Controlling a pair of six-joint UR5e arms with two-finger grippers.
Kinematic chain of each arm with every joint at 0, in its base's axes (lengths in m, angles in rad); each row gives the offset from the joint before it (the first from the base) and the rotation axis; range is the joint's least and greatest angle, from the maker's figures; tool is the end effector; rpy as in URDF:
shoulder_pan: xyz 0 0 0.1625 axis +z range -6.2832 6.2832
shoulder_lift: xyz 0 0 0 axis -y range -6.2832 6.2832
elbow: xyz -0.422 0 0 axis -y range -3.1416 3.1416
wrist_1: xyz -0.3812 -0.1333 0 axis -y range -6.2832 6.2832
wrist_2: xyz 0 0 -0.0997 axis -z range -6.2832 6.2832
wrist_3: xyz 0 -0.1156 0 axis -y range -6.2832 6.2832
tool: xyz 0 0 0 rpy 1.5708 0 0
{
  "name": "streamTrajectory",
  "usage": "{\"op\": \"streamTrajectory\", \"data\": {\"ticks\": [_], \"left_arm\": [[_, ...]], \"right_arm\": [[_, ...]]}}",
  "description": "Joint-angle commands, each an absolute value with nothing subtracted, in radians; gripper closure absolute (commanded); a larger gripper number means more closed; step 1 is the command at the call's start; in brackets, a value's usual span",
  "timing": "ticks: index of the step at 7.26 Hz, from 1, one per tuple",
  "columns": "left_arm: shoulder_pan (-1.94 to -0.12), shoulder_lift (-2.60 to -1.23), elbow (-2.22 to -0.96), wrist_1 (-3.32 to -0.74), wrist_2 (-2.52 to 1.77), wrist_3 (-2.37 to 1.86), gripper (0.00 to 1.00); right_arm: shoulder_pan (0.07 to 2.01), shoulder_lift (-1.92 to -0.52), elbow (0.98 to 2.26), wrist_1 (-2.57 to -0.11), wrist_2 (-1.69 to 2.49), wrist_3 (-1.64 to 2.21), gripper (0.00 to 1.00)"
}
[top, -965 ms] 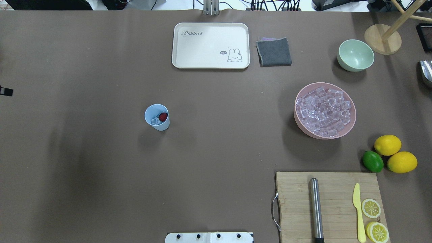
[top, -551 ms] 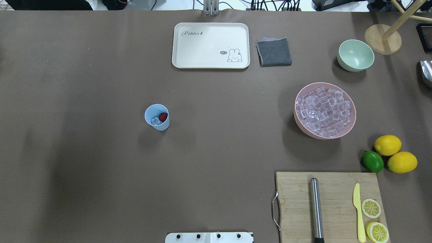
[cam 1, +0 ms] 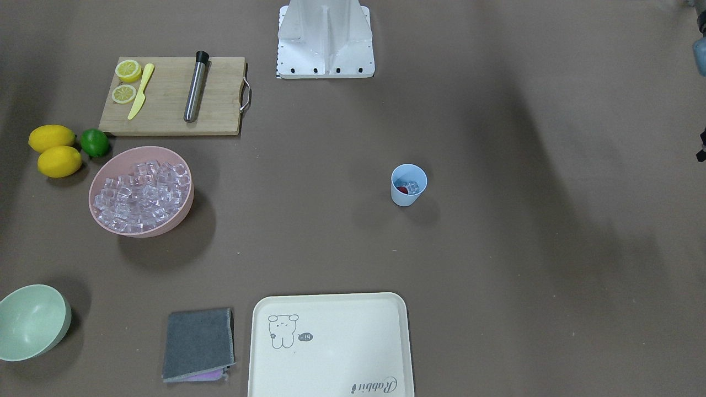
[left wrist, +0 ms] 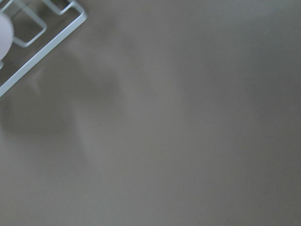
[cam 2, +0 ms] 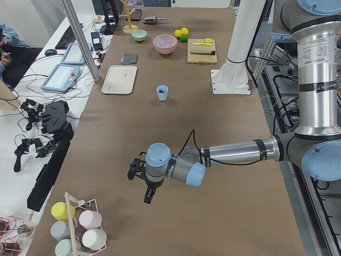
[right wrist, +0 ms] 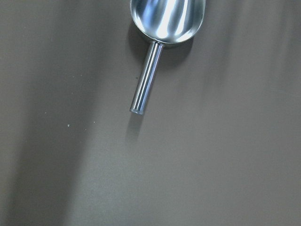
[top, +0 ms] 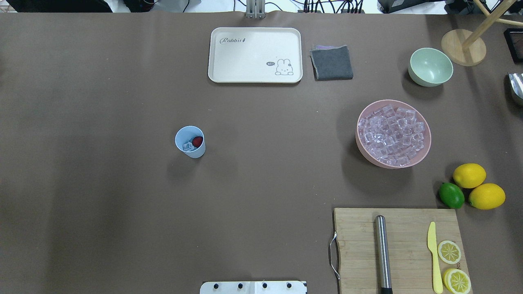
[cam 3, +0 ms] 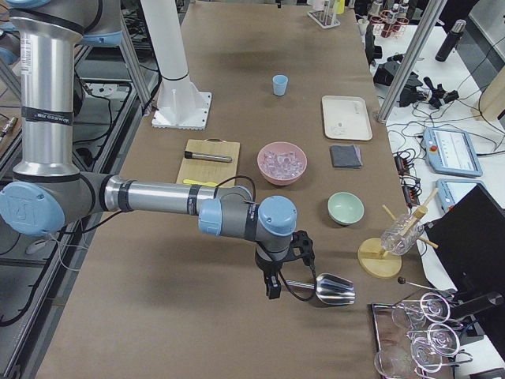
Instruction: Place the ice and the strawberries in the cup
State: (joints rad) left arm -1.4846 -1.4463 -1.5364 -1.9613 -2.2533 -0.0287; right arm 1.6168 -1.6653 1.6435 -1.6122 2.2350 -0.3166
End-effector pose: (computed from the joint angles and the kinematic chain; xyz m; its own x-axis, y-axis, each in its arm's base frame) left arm -0.0221 -0.4452 0.7060 0.7627 0.1831 -0.6202 -0.0619 0.9753 0.2118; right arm 0.0820 -0.4317 0.6881 0.7601 -0.2390 0.6043 0.2007 0.9708 0.1315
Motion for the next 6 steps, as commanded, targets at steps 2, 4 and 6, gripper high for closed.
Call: {"op": "streamTrajectory", "data": {"ticks": [2, 4, 6], "left_arm": [[-1.506, -1.468, -1.698, -1.52, -2.26, 0.128, 0.02], [-1.546, -1.474, -1.695, -1.505, -2.257, 0.144, 0.02], [-1.549, -1.471, -1.692, -1.508, -2.252, 0.144, 0.02]], "right_arm": [[1.617, -1.675, 1.648, -1.612, 2.235, -0.316, 0.0], [1.617, -1.7, 1.651, -1.612, 2.299, -0.314, 0.0], [1.617, -1.729, 1.666, -1.611, 2.33, -0.319, 0.0]]}}
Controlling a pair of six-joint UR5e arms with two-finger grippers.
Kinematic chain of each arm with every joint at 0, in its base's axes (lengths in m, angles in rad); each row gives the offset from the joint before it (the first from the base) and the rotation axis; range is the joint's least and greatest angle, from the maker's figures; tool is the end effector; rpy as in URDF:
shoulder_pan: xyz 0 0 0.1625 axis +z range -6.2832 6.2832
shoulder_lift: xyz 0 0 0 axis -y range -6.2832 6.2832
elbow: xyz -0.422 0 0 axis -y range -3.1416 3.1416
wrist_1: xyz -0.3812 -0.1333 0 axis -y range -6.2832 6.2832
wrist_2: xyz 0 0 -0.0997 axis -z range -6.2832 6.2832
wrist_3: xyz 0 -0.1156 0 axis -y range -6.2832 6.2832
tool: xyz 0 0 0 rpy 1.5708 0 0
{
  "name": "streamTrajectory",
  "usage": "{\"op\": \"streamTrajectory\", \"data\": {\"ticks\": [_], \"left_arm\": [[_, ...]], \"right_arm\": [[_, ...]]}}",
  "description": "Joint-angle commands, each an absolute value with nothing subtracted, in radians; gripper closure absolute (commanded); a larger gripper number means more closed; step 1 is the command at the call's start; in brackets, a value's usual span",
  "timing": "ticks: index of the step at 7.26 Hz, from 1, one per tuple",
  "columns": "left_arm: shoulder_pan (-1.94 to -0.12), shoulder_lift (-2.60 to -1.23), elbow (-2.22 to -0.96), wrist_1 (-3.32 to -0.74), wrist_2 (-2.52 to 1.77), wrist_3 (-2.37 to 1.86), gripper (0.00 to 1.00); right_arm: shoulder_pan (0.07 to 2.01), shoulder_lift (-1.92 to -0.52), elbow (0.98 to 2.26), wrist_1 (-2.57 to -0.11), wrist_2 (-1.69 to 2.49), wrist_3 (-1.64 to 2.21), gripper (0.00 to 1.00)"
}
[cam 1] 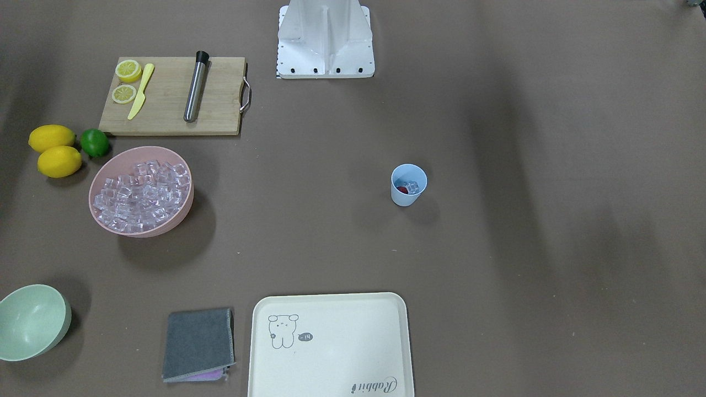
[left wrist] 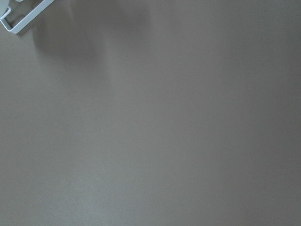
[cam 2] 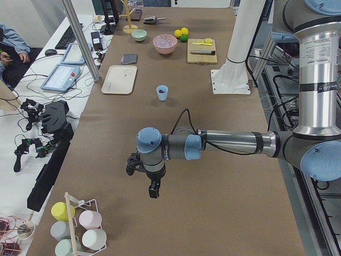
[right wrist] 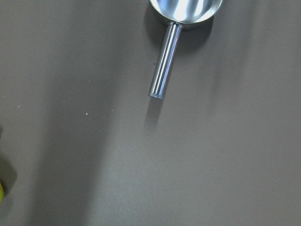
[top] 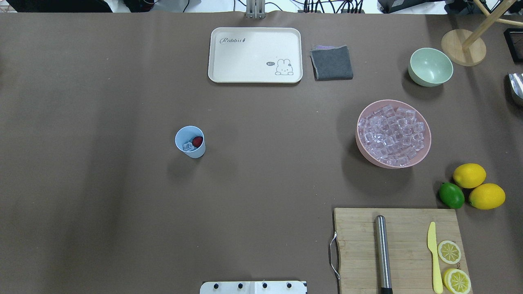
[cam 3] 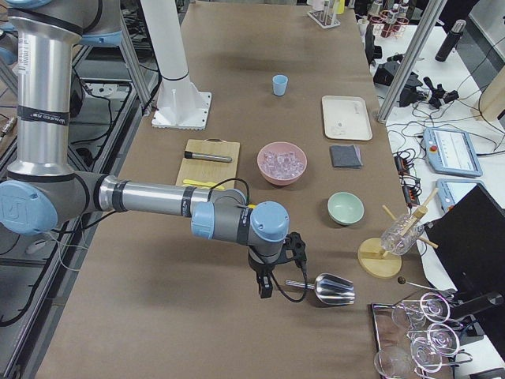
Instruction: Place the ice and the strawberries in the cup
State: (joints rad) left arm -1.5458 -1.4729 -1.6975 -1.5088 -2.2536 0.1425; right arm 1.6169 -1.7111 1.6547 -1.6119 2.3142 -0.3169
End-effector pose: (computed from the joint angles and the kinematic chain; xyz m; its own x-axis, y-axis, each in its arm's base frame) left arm -0.0494 -0.4378 0.6644 0.7647 0.1404 -0.6289 -0.1349 0.9892 0.0567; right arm 0.0740 -0.4095 0.6962 0.7102 -0.2150 0.6704 0.1846 0.9758 0.1174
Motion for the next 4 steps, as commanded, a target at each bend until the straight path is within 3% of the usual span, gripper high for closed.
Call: {"op": "streamTrajectory", "data": {"ticks": [1, 4], "left_arm": [[-1.549, -1.47, -1.69, -1.508, -2.253, 0.143, 0.02], [-1.552, -1.468, -1.692, -1.509, -2.258, 0.143, 0.02]], "right_arm": [[1.617, -1.73, 1.683, -1.611, 2.327, -0.321, 0.0], [1.617, -1.781, 1.747, -1.612, 2.325, -0.308, 0.0]]}}
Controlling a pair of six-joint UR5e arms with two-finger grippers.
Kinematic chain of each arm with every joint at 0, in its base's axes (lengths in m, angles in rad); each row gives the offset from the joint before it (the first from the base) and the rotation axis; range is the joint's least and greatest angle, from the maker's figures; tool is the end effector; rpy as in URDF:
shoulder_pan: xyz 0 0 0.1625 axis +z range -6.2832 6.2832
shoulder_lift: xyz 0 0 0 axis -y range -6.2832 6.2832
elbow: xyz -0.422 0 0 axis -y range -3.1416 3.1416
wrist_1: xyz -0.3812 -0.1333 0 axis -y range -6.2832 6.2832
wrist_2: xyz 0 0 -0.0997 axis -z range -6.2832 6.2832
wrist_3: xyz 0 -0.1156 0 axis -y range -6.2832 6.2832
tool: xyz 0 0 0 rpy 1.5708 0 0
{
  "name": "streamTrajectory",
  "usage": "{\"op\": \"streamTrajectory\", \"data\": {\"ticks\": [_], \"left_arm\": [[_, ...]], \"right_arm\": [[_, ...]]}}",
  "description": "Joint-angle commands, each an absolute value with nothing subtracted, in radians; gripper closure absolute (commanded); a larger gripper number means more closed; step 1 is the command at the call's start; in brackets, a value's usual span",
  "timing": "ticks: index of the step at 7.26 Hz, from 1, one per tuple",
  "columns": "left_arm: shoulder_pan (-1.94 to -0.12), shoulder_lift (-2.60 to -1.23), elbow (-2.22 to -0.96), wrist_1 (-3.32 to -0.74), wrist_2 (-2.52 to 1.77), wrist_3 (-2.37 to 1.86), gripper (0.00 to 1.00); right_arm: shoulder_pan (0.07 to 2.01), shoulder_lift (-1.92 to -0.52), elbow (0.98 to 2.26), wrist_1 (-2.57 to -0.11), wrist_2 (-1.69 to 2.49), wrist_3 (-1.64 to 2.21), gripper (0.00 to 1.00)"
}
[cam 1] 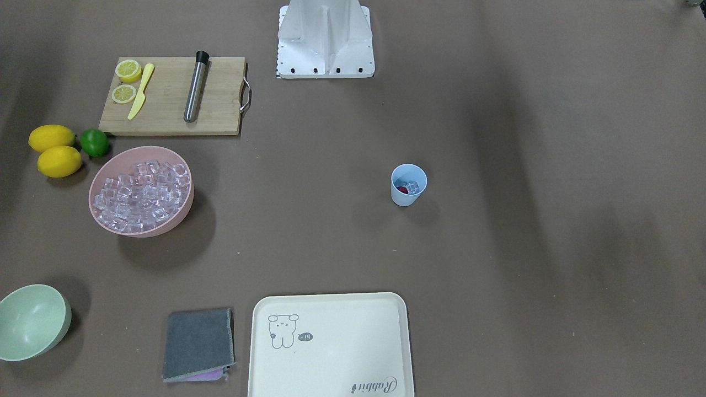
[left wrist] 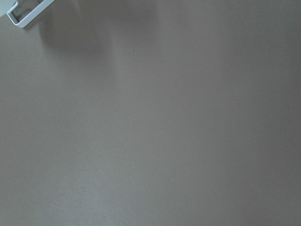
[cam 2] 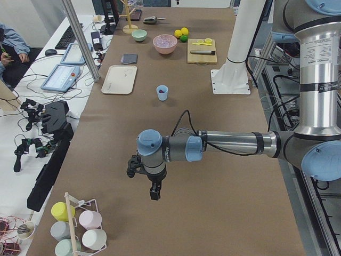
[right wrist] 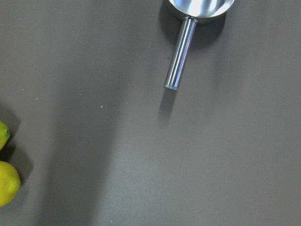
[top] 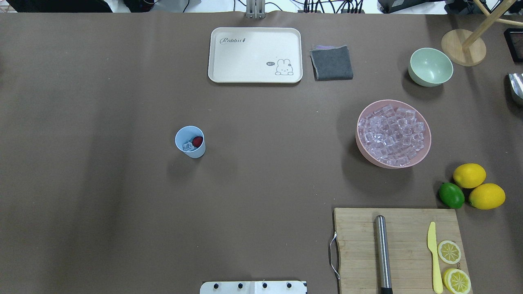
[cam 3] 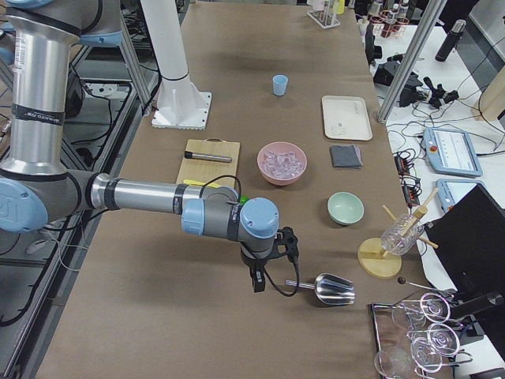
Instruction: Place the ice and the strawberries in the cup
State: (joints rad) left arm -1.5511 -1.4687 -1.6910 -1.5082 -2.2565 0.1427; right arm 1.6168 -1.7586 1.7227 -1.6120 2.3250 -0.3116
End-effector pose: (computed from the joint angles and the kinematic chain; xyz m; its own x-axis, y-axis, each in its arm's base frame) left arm -0.0515 -0.4348 0.6692 0.7637 0.1293 -0.6325 -0.1296 0.9905 0.0459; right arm 0.0723 -0.3922 0.6824 0.7047 -0.2233 0.6734 0.1788 0.9744 0.1360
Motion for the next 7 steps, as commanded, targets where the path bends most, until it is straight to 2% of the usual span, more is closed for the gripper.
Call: {"op": "streamTrajectory", "data": {"ticks": [1, 7], "left_arm": [[-1.554, -1.468, -1.69, -1.509, -2.258, 0.143, 0.02], [-1.557, -1.437, -1.706, -1.514, -2.26, 0.146, 0.02]], "right_arm": [[1.617, -1.782, 1.747, -1.612, 2.327, -0.317, 0.0], [1.617, -1.786, 1.746, -1.611, 2.332, -0.321, 0.0]]}}
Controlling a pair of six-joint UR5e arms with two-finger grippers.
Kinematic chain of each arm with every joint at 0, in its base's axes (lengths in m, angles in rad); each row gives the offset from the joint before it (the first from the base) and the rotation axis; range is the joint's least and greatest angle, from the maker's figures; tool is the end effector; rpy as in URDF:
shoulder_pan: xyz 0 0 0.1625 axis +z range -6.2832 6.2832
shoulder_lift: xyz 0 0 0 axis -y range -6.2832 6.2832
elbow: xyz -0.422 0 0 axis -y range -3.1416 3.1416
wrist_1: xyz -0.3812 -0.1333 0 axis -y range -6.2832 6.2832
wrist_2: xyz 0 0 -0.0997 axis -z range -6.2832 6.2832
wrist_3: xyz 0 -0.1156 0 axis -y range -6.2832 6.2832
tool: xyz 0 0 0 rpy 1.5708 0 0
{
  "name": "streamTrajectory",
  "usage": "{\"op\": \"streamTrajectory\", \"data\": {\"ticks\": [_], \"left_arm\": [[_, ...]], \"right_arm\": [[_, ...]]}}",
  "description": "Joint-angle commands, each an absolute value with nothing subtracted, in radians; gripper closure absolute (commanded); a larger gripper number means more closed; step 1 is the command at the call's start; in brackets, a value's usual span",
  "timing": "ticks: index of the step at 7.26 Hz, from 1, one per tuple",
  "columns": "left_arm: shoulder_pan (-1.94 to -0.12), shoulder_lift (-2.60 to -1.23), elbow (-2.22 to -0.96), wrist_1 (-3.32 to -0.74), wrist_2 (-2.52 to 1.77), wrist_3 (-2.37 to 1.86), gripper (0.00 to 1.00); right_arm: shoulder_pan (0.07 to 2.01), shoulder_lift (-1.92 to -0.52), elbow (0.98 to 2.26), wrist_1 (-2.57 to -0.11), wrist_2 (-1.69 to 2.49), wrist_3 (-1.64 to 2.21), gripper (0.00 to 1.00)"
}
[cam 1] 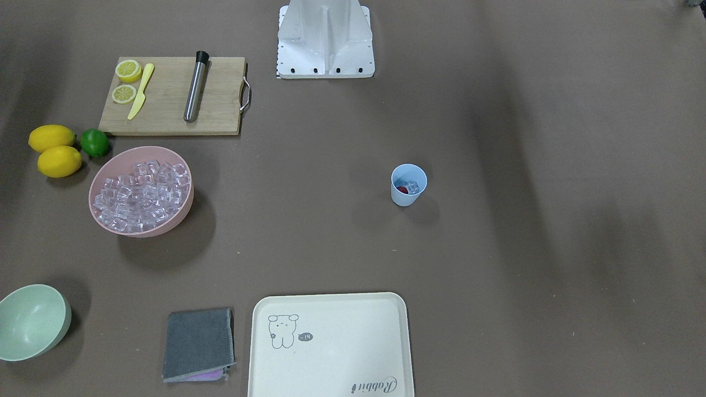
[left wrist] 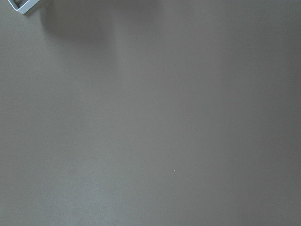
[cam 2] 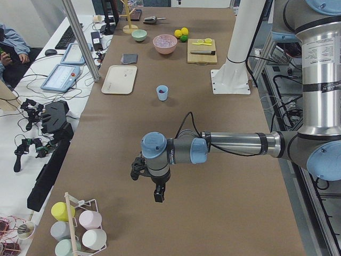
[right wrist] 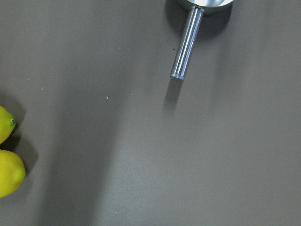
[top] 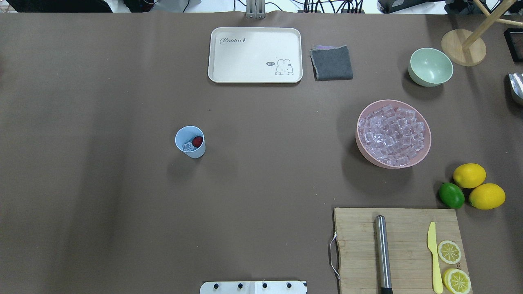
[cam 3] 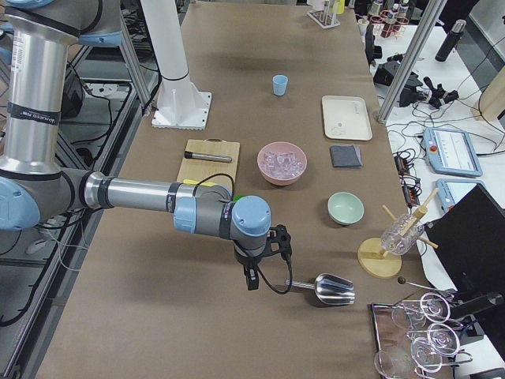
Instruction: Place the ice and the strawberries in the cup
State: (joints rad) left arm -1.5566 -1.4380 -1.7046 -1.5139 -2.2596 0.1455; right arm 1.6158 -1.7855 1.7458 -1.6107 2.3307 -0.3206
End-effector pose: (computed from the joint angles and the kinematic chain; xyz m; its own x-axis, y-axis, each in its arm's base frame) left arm -0.0539 -0.4207 0.6751 0.7622 0.1205 -0.6360 -0.1260 0.9913 0.0367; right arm 0.0709 -0.3809 0.6814 0.6991 -0.2309 0.6767 0.1849 0.9726 0.1409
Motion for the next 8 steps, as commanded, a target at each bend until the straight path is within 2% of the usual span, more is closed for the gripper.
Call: {"op": "streamTrajectory", "data": {"ticks": [1, 8], "left_arm": [[-1.557, -1.437, -1.707, -1.514, -2.26, 0.146, 0.02], [-1.557, -1.437, -1.71, -1.514, -2.296, 0.146, 0.02]], "right_arm": [[1.617, -1.786, 1.746, -1.611, 2.332, -0.321, 0.0], [1.615, -1.784, 1.746, -1.611, 2.333, -0.321, 0.0]]}}
